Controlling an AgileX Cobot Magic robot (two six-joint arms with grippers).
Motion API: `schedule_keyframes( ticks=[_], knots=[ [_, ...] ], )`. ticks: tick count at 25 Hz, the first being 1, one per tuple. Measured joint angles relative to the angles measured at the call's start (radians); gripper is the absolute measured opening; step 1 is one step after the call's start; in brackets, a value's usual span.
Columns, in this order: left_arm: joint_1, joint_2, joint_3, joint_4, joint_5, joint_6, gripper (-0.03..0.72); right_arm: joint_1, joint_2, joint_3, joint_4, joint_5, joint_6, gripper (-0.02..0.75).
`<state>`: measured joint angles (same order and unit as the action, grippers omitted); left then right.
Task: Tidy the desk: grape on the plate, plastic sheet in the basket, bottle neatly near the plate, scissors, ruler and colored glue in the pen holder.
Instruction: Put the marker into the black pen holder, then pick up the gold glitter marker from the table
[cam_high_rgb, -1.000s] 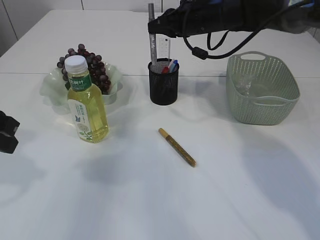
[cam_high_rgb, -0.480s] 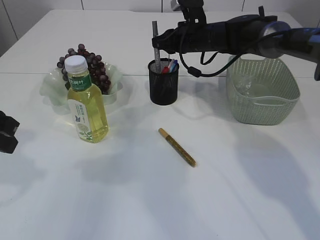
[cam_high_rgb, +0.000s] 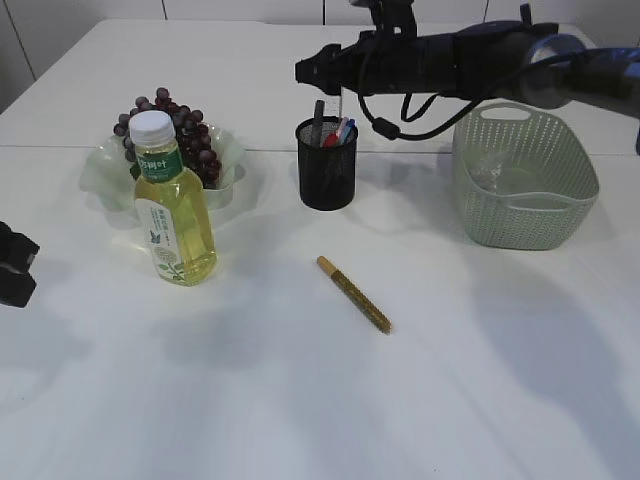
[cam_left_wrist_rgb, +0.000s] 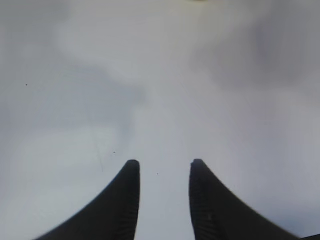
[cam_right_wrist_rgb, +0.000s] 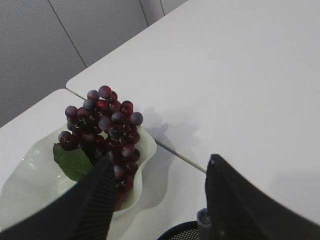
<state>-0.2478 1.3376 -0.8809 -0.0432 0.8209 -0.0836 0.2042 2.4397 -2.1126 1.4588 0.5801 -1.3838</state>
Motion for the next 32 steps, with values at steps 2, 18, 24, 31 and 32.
schedule_keyframes(
  ticks=[2, 18, 24, 31, 32],
  knots=[
    [0.0, 0.0, 0.0, 0.0, 0.0, 0.0, 0.246, -0.001, -0.038, 0.0, -0.079, -0.001, 0.103, 0.456],
    [0.0, 0.0, 0.0, 0.0, -0.006, 0.0, 0.246, 0.164, -0.334, 0.013, -1.203, 0.603, 1.196, 0.426],
    [0.0, 0.0, 0.0, -0.002, -0.008, 0.0, 0.246, 0.25, -0.326, 0.081, -1.363, 0.653, 1.293, 0.425],
    [0.0, 0.0, 0.0, -0.004, 0.004, 0.0, 0.246, 0.26, -0.272, 0.131, -1.39, 0.655, 1.308, 0.424],
    [0.0, 0.0, 0.0, -0.004, 0.005, 0.0, 0.246, 0.26, -0.262, 0.133, -1.392, 0.655, 1.309, 0.424]
  ],
)
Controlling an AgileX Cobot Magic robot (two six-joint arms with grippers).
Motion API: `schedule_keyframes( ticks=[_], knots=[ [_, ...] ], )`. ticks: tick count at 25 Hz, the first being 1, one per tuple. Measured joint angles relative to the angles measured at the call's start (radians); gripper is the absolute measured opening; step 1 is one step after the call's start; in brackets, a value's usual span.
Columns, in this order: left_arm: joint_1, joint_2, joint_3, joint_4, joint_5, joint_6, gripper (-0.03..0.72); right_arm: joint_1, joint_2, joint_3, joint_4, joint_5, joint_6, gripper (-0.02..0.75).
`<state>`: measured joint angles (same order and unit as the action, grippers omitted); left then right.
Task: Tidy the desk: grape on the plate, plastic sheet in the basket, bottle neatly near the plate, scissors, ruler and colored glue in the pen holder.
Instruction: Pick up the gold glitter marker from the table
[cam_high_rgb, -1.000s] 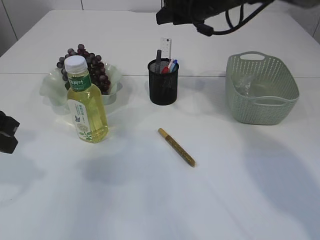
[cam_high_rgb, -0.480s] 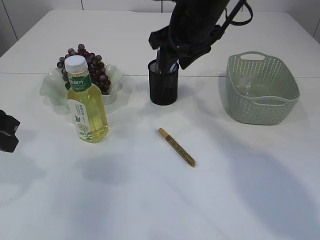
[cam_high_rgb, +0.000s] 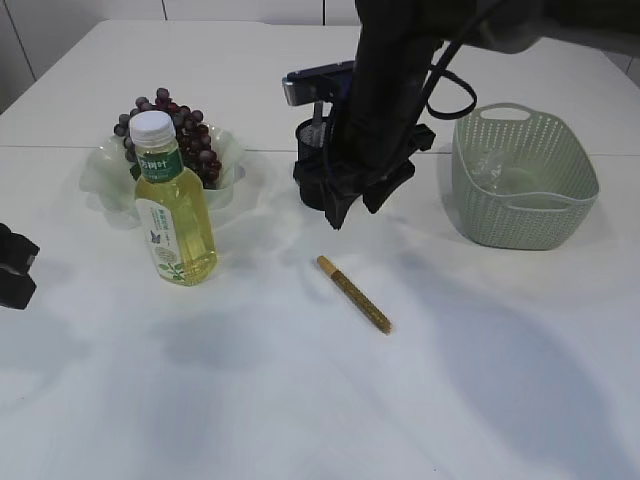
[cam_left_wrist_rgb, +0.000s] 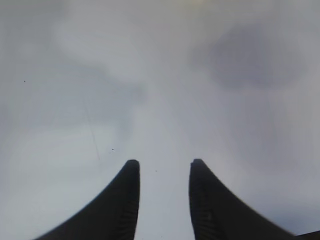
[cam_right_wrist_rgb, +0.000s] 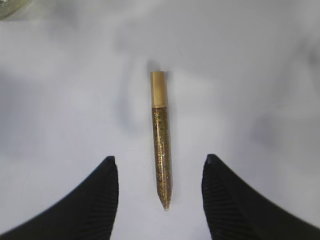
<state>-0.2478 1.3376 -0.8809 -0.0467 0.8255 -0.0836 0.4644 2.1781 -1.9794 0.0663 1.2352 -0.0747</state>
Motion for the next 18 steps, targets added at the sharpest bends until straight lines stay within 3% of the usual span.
schedule_keyframes(
  ticks=[18],
  knots=[
    [0.0, 0.0, 0.0, -0.006, 0.004, 0.0, 0.246, 0.006, 0.167, 0.008, -0.008, -0.006, 0.024, 0.423]
  ],
)
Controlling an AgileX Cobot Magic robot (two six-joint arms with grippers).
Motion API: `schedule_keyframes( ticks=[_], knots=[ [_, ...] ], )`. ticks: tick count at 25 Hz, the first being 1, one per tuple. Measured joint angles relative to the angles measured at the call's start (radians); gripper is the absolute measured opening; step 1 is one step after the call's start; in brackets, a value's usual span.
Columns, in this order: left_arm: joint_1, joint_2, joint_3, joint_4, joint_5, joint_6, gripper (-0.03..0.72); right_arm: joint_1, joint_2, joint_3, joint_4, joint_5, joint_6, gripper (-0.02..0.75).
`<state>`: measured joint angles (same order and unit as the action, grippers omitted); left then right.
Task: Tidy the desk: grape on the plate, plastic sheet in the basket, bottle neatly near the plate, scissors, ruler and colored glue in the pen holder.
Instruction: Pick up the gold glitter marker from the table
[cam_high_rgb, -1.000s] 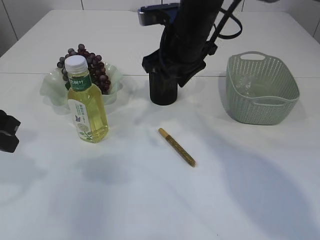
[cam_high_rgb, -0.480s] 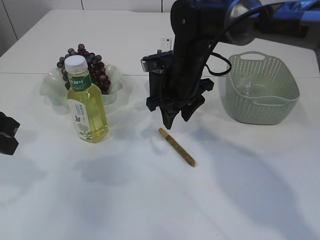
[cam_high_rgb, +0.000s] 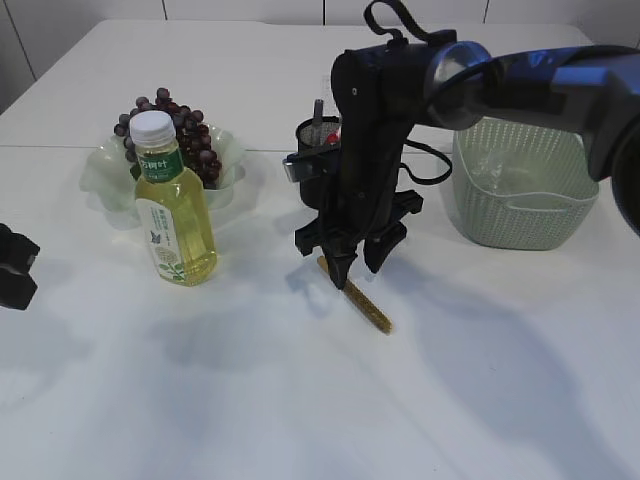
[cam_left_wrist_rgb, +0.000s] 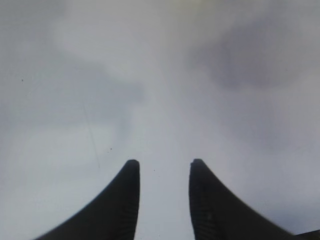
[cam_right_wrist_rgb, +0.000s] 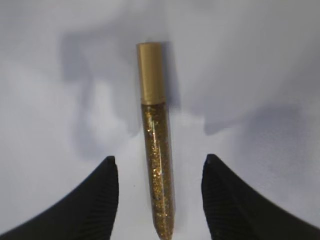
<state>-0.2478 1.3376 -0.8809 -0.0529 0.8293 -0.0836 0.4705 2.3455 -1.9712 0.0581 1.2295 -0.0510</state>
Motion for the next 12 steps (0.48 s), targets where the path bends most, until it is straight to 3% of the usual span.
schedule_keyframes(
  ticks=[12],
  knots=[
    [0.0, 0.0, 0.0, 0.0, -0.03, 0.0, 0.246, 0.0, 0.041, 0.0, -0.026, -0.008, 0.021, 0.423]
  ],
)
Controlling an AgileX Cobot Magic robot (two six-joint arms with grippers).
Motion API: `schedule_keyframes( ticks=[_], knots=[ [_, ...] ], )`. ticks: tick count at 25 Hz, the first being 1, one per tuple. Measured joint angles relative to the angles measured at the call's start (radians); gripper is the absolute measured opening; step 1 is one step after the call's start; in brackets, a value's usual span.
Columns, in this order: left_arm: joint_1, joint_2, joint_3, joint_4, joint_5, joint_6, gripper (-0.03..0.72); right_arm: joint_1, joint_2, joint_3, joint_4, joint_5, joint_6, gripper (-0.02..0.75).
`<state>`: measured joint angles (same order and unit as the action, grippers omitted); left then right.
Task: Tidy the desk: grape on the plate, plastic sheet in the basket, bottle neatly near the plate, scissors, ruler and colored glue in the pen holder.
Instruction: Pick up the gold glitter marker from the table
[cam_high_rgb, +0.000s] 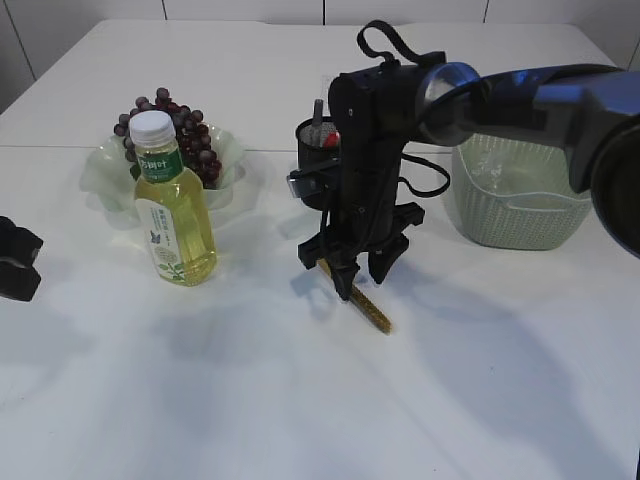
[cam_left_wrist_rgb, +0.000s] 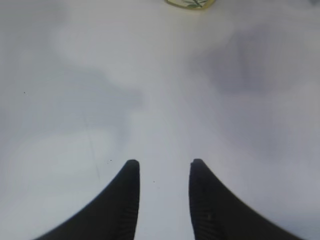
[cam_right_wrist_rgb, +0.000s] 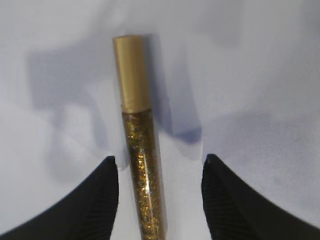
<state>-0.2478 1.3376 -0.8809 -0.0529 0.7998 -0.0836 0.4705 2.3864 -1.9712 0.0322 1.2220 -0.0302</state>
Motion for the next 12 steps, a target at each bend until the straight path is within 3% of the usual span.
schedule_keyframes(
  ticks=[5, 12],
  knots=[
    [0.0, 0.0, 0.0, 0.0, -0.009, 0.0, 0.246, 0.0, 0.01, 0.0, -0.004, 0.0, 0.002, 0.417],
    [0.0, 0.0, 0.0, 0.0, -0.01, 0.0, 0.246, 0.0, 0.01, 0.0, -0.016, 0.0, 0.004, 0.34]
  ],
)
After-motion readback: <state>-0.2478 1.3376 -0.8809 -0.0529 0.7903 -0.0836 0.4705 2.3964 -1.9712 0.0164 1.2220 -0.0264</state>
